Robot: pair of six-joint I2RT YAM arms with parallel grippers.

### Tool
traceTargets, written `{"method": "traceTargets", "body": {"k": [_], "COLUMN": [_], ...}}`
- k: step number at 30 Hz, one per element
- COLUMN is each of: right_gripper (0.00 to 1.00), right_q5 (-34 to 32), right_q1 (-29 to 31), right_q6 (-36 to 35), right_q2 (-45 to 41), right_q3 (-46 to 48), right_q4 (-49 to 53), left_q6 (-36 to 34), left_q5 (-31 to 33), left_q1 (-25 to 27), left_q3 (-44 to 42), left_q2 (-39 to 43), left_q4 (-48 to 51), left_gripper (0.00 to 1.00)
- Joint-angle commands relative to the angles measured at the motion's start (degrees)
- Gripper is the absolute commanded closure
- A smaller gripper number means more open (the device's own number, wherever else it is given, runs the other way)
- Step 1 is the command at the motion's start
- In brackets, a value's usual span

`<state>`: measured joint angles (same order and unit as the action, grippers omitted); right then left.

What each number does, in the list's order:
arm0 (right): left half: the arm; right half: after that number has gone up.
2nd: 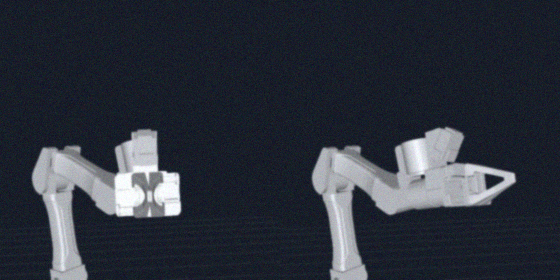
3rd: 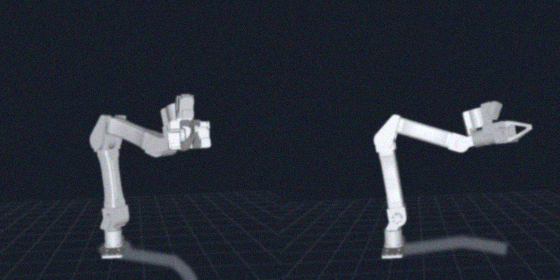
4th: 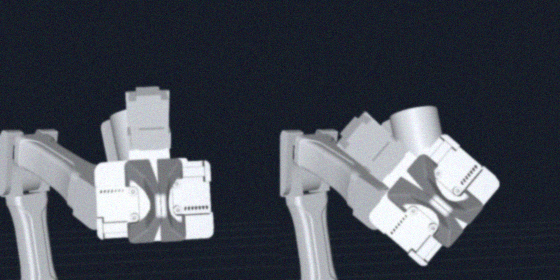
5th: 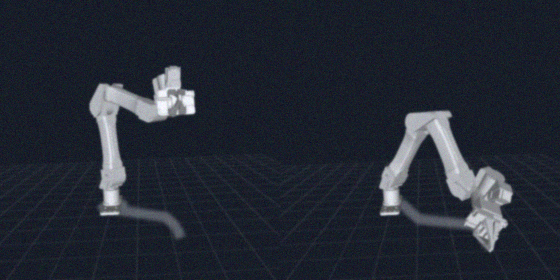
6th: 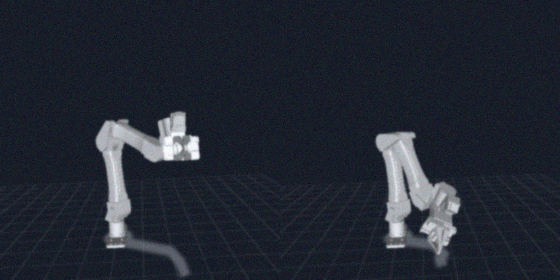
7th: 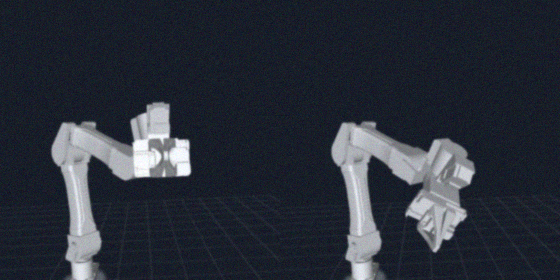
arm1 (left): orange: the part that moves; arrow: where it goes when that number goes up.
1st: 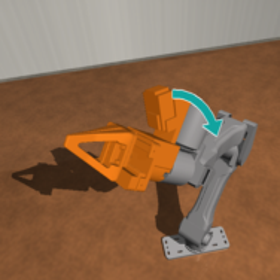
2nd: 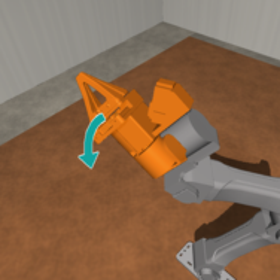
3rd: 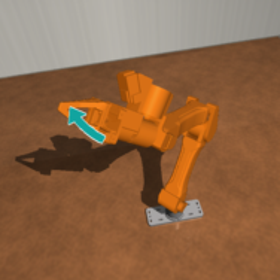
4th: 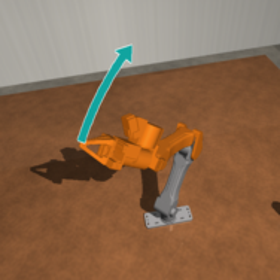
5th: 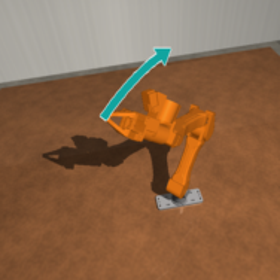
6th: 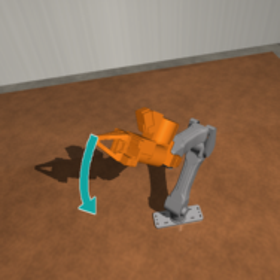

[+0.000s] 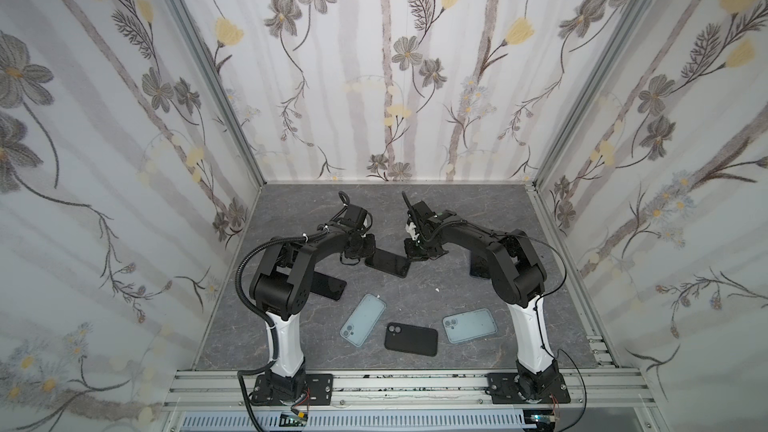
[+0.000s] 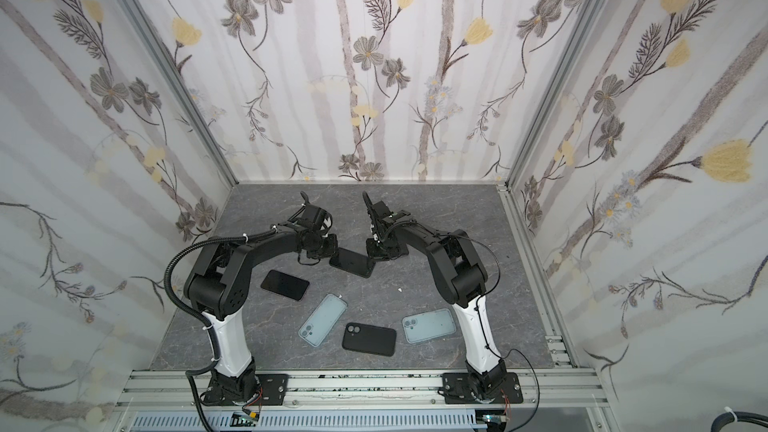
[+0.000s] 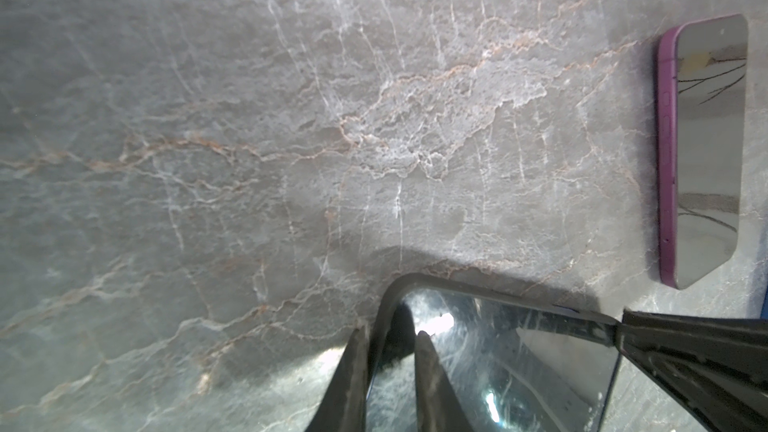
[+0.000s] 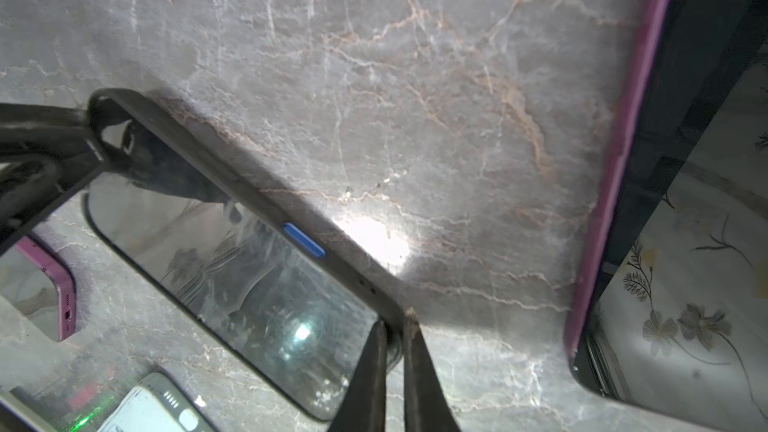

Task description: Put the phone into the phone case

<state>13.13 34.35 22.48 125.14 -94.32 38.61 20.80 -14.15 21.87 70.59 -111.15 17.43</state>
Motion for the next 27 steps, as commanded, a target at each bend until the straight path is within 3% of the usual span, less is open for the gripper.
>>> {"method": "traceTargets", "body": {"k": [1,8,12,21,23,25,27], "right_gripper": [0.89,0.89,0.82,0.65,0.57,0.4,0.15], "right_q5": [-3.26,-13.15,-18.34,-15.23,-15.17,-13.75,-10.54], "right_q1": [1.07,3.48,6.17,7.93,8.09,8.29,8.45], "right_q6": [0.28,-0.35,-3.6,-14.07,-16.93,-20.88,-25.79], "right_q2": [1.58,2.04,0.29,-13.36,-17.56,-22.42,-26.31], "right_q3": [0.53,0.43,-2.27,-1.88,1.93,7.4,13.94], "right_q4": [3.04,6.44,7.15,-4.2,-9.68,-16.67,-24.57], "left_q6": [0.03,0.03,-0.21,-4.61,-5.68,-6.65,-7.75], "left_q5": [-0.52,-0.49,-0.43,6.42,8.87,10.14,10.38], "left_q1": [0.15,0.09,0.12,-0.07,-0.07,-0.15,-0.16], "left_q3": [-0.01,0.08,-0.1,-2.59,-3.76,-6.58,-11.38], "left_q2": [0.06,0.88,3.15,18.69,23.98,29.87,36.42], "left_q4": [0.41,0.33,-0.29,3.95,5.12,4.56,2.52], "left_gripper": [0.8,0.81,0.81,0.78,0.76,0.73,0.68]}}
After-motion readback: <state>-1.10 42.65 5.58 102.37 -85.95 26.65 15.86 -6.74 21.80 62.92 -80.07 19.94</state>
